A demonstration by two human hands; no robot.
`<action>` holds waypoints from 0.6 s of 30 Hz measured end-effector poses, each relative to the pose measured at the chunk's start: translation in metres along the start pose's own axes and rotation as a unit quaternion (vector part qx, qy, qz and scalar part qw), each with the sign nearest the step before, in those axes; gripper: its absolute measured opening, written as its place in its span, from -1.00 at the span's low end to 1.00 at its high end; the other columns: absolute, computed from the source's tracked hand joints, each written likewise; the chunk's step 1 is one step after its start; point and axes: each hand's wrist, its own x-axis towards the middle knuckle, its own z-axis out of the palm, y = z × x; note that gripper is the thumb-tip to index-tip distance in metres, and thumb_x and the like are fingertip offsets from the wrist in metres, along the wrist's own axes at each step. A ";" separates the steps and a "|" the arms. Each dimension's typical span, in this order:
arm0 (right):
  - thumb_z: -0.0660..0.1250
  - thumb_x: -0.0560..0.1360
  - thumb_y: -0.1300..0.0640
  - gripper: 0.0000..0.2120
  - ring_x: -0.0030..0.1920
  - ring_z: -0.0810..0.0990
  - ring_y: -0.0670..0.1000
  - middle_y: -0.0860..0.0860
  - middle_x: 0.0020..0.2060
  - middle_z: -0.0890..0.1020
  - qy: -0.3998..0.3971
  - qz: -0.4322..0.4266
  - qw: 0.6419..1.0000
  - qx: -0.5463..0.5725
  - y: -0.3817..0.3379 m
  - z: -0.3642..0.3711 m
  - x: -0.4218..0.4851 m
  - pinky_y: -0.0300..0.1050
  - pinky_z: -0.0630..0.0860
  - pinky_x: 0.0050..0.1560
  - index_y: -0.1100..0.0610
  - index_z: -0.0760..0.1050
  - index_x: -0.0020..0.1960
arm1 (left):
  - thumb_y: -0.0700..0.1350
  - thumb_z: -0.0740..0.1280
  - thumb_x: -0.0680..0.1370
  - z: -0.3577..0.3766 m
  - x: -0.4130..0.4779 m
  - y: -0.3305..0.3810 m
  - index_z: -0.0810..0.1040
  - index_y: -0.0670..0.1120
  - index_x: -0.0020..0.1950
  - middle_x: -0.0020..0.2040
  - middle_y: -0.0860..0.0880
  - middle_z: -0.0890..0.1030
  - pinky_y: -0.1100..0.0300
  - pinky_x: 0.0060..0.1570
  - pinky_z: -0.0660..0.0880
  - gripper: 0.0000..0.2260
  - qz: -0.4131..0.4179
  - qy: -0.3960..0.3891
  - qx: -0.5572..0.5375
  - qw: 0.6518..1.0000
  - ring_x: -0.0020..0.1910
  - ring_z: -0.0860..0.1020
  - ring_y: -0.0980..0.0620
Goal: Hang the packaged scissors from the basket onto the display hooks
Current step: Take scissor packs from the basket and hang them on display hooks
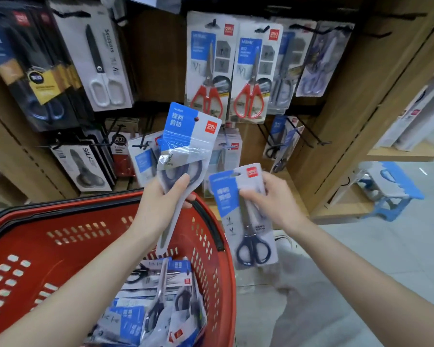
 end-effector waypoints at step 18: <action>0.26 0.58 0.09 -0.81 -0.19 0.61 0.02 0.11 -0.10 0.65 0.263 0.226 0.933 0.100 0.165 -0.113 0.124 -0.10 0.54 -0.15 0.22 0.53 -0.05 | -0.14 0.27 0.59 0.131 0.091 -0.029 0.53 -0.14 0.13 -0.16 -0.12 0.64 0.33 -0.39 0.50 -0.84 0.018 -0.077 0.047 0.996 -0.34 0.58 0.18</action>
